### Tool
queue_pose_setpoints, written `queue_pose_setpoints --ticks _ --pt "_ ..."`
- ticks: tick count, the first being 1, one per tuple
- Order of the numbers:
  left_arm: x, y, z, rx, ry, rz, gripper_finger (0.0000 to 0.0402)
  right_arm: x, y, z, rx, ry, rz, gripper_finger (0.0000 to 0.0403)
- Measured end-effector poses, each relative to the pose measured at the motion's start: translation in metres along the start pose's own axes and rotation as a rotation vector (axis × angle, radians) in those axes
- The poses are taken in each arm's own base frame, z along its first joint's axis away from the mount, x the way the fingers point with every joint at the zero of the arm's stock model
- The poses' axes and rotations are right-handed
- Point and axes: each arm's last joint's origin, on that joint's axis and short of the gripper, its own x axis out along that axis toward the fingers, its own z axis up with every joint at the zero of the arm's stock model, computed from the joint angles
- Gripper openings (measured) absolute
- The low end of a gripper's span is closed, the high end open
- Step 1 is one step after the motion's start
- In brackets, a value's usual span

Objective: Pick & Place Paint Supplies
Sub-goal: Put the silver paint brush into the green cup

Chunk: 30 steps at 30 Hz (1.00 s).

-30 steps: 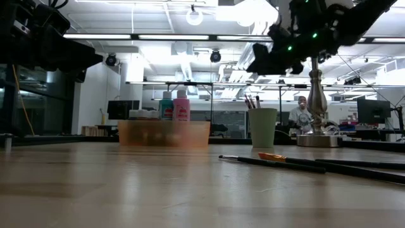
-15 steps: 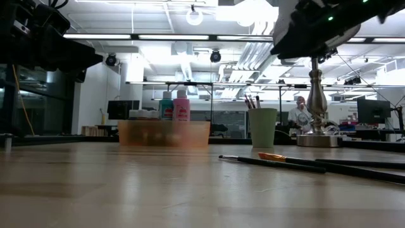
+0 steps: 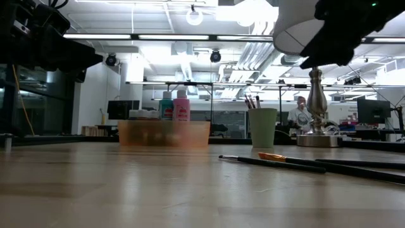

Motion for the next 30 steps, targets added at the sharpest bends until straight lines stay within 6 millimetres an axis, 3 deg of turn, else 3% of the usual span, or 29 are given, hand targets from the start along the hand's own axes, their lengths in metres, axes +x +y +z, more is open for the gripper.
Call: queue_pose_setpoints --ticks 8,16,30 --pt "0.0 0.0 0.0 0.0 0.0 0.0 0.0126 -0.008 0.014 -0.02 0.183 0.293 0.235 0.0231" --pt "0.0 0.0 0.0 0.0 0.0 0.0 0.0126 -0.015 0.019 -0.041 0.266 0.553 0.229 0.0231" --pt "0.0 0.0 0.0 0.0 0.0 0.0 0.0126 -0.002 0.05 -0.069 0.227 0.761 0.239 0.0231"
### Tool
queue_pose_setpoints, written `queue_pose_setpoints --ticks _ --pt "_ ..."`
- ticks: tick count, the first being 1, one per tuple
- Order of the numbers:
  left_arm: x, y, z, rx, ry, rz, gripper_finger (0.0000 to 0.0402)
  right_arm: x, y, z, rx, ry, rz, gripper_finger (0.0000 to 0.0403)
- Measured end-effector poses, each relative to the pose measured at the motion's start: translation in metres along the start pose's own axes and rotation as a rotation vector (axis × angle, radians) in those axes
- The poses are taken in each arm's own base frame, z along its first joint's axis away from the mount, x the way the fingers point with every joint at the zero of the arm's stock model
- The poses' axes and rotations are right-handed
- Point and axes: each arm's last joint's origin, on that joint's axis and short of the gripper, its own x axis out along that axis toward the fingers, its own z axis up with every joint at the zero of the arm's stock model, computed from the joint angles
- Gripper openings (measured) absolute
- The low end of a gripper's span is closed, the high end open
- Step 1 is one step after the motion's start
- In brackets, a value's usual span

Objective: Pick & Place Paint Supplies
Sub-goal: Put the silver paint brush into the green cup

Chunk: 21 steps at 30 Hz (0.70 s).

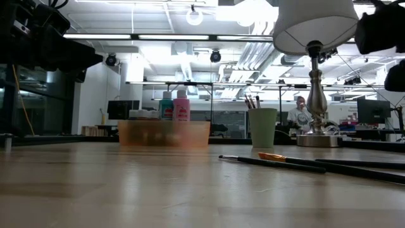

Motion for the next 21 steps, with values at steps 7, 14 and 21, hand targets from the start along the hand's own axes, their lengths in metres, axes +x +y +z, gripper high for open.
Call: queue_pose_setpoints --ticks 7,14,21 --pt "0.0 0.0 0.0 0.0 0.0 0.0 0.0126 0.019 0.026 -0.005 -0.039 0.085 -0.077 0.0231" --pt "0.0 0.0 0.0 0.0 0.0 0.0 0.0126 0.046 0.047 -0.001 -0.05 0.166 -0.232 0.0231" --pt "0.0 0.0 0.0 0.0 0.0 0.0 0.0126 0.081 0.055 0.004 -0.068 0.2 -0.382 0.0231"
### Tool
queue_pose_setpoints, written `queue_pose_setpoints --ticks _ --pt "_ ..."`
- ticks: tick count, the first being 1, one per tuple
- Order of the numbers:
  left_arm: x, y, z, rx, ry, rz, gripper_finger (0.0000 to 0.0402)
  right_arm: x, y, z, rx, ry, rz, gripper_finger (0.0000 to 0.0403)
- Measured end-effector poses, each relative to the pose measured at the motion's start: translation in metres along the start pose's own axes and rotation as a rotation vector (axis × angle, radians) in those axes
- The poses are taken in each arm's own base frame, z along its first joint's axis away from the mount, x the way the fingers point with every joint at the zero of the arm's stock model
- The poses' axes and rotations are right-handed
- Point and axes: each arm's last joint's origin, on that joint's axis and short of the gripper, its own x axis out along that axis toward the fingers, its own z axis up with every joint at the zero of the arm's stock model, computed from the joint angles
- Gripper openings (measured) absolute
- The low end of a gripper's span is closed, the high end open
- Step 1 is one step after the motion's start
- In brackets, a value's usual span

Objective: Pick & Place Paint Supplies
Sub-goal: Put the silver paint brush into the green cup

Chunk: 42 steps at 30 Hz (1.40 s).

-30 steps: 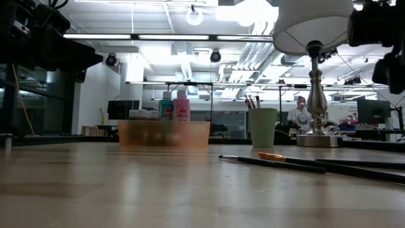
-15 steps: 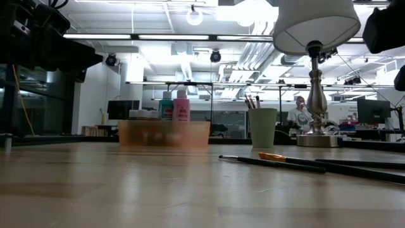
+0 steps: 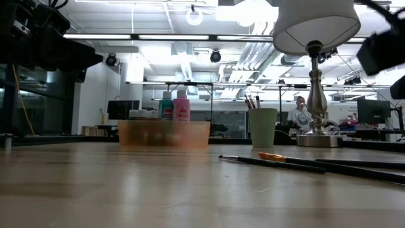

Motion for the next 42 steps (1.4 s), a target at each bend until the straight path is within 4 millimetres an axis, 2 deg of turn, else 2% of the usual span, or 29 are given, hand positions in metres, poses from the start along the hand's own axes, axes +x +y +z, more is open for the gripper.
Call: queue_pose_setpoints --ticks 5,15,28,42 --pt "0.0 0.0 0.0 0.0 0.0 0.0 0.0126 0.015 0.004 0.003 0.003 0.034 -0.062 0.0231" --pt "0.0 0.0 0.0 0.0 0.0 0.0 0.0126 0.028 0.006 0.005 0.008 0.035 -0.111 0.0225" --pt "0.0 0.0 0.0 0.0 0.0 0.0 0.0126 0.034 0.005 0.005 0.007 0.028 -0.141 0.011" --pt "0.0 0.0 0.0 0.0 0.0 0.0 0.0126 0.035 0.007 0.0 0.009 0.047 -0.131 0.0013"
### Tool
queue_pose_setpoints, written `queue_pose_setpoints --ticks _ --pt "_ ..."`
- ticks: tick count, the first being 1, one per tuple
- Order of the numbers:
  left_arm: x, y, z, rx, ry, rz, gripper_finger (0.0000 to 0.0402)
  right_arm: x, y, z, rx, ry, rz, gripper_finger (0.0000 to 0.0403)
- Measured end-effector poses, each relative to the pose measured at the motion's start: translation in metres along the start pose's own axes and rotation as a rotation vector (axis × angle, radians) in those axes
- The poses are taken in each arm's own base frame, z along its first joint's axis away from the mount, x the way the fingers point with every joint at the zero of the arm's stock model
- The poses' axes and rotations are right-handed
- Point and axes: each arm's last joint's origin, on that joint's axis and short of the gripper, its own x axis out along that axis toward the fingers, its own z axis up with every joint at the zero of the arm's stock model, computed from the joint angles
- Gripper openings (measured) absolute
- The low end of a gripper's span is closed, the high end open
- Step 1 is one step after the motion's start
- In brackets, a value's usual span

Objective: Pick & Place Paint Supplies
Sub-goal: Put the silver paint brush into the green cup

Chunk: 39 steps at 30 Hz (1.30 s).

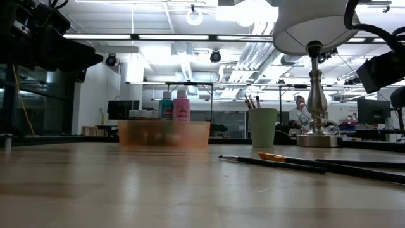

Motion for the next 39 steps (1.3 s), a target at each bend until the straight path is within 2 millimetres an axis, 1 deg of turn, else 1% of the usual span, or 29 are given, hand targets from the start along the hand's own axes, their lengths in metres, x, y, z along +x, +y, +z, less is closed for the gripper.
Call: queue_pose_setpoints --ticks 7,10,12,15,18,20,23,25,27,29,34,39 --pt "0.0 0.0 0.0 0.0 0.0 0.0 0.0126 -0.004 0.0 -0.003 0.002 0.008 -0.009 0.0004" --pt "0.0 0.0 0.0 0.0 0.0 0.0 0.0126 -0.016 -0.001 -0.004 0.027 0.012 -0.062 0.0003" --pt "0.0 0.0 0.0 0.0 0.0 0.0 0.0126 -0.024 -0.007 -0.009 0.031 0.055 -0.136 0.0003" --pt "0.0 0.0 0.0 0.0 0.0 0.0 0.0126 -0.042 -0.005 -0.009 0.037 0.036 -0.152 0.0003" --pt "0.0 0.0 0.0 0.0 0.0 0.0 0.0126 -0.053 -0.014 -0.015 0.029 0.059 -0.273 0.0003" --pt "0.0 0.0 0.0 0.0 0.0 0.0 0.0126 -0.064 -0.014 -0.014 0.023 0.046 -0.312 0.0003" --pt "0.0 0.0 0.0 0.0 0.0 0.0 0.0126 -0.08 -0.023 -0.016 -0.017 0.057 -0.465 0.0003" --pt "0.0 0.0 0.0 0.0 0.0 0.0 0.0126 -0.091 -0.025 -0.011 -0.046 0.024 -0.515 0.0003" --pt "0.0 0.0 0.0 0.0 0.0 0.0 0.0126 -0.097 -0.029 -0.005 -0.076 0.007 -0.557 0.0003" --pt "0.0 0.0 0.0 0.0 0.0 0.0 0.0126 -0.099 -0.033 0.004 -0.11 -0.017 -0.556 0.0003" --pt "0.0 0.0 0.0 0.0 0.0 0.0 0.0126 -0.099 -0.047 0.029 -0.113 -0.058 -0.609 0.0003" --pt "0.0 0.0 0.0 0.0 0.0 0.0 0.0126 -0.102 -0.071 0.058 -0.122 -0.075 -0.691 0.0003"
